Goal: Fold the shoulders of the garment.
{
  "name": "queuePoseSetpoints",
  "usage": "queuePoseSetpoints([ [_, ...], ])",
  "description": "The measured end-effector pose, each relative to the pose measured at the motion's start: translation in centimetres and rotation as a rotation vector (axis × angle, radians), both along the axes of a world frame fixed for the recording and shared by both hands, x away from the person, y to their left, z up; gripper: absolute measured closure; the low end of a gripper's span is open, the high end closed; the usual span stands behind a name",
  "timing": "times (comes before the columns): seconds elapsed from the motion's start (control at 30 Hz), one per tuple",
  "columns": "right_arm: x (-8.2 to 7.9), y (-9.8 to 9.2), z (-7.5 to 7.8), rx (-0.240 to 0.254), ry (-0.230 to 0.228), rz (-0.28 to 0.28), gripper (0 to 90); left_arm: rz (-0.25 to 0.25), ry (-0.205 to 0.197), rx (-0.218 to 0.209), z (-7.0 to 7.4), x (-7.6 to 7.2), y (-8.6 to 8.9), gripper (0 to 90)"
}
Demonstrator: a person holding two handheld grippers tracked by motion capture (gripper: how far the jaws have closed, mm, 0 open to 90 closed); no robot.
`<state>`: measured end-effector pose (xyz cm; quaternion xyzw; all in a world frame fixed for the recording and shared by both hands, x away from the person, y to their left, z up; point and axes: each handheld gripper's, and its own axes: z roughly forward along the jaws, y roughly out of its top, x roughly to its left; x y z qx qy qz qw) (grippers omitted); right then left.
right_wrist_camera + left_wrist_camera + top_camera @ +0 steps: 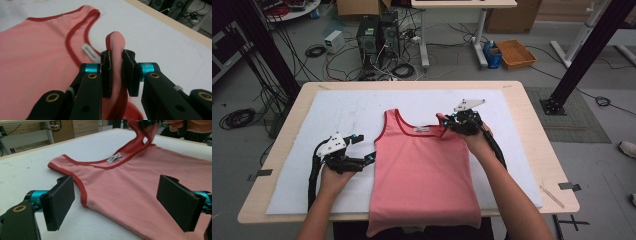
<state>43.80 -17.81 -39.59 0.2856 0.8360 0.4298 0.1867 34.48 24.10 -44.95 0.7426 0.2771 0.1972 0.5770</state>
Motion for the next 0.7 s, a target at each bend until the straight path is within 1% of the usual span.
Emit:
queuePoseSetpoints([
  [0.03,-1.1,0.0,-0.4,0.001,-0.004,0.007,77.9,-0.002,-0.002,0.001,0.0,0.0,0.0,15.1],
  [0.07,-1.1,0.0,-0.4,0.001,-0.004,0.007,77.9,-0.001,0.0,0.0,0.0,0.0,0.0,15.1],
  [0.1,-1.7,0.0,-0.6,-0.007,-0.003,0.006,77.9,0.0,0.002,-0.002,0.0,0.0,0.0,15.1],
  [0.13,-2.3,0.0,-0.9,-0.004,-0.003,0.012,77.6,0.001,0.002,-0.002,0.0,0.0,0.0,15.1],
  [0.17,-3.2,-0.2,-1.5,0.008,0.01,0.003,73.8,-0.001,0.002,-0.001,0.0,0.0,0.0,15.1],
  [0.2,-3.2,-0.2,-1.5,0.008,0.01,0.003,73.8,-0.001,0.002,-0.001,0.0,0.0,0.0,15.1],
  [0.23,-3.7,-0.3,-1.8,0.005,0.008,0.0,69.8,-0.001,-0.002,0.0,0.0,0.0,0.0,15.1],
  [0.27,-4.7,-0.5,-2.6,0.018,0.017,-0.002,64.1,0.0,-0.005,0.003,0.0,0.0,0.0,15.2],
  [0.3,-4.7,-0.5,-2.6,0.018,0.017,-0.002,64.1,0.0,-0.005,0.003,0.0,0.0,0.0,15.1],
  [0.33,-5.6,-0.9,-3.4,0.023,0.032,0.001,56.0,0.001,-0.006,0.002,0.0,-0.1,-0.1,15.1],
  [0.37,-6.0,-1.1,-3.7,0.028,0.034,0.003,55.2,0.001,-0.007,0.004,0.0,-0.1,-0.1,15.1],
  [0.4,-6.0,-1.1,-3.7,0.028,0.034,0.003,55.2,0.001,-0.007,0.004,0.0,-0.1,-0.1,15.1],
  [0.43,-6.4,-1.3,-3.9,0.036,0.033,0.009,53.2,0.002,-0.006,0.002,0.0,-0.1,-0.1,15.1],
  [0.47,-6.8,-1.6,-3.9,0.041,0.027,0.011,47.3,0.002,-0.006,0.002,0.0,-0.1,0.0,15.1],
  [0.5,-7.1,-1.9,-3.8,0.051,0.023,0.008,45.5,0.002,-0.006,0.002,0.0,-0.1,-0.1,15.1],
  [0.53,-7.5,-2.3,-3.5,0.078,0.018,0.019,45.4,0.002,-0.006,0.002,0.0,-0.1,-0.1,15.1],
  [0.57,-8.1,-2.9,-3.1,0.104,-0.004,0.026,44.7,0.004,-0.007,0.005,0.0,-0.1,-0.1,15.1],
  [0.63,-8.5,-3.4,-2.6,0.135,-0.022,0.034,44.5,0.005,-0.004,0.0,0.0,0.0,-0.1,15.1],
  [0.7,-8.5,-3.8,-2.1,0.157,-0.028,0.032,44.5,0.004,-0.002,0.0,0.0,0.0,0.0,15.1],
])
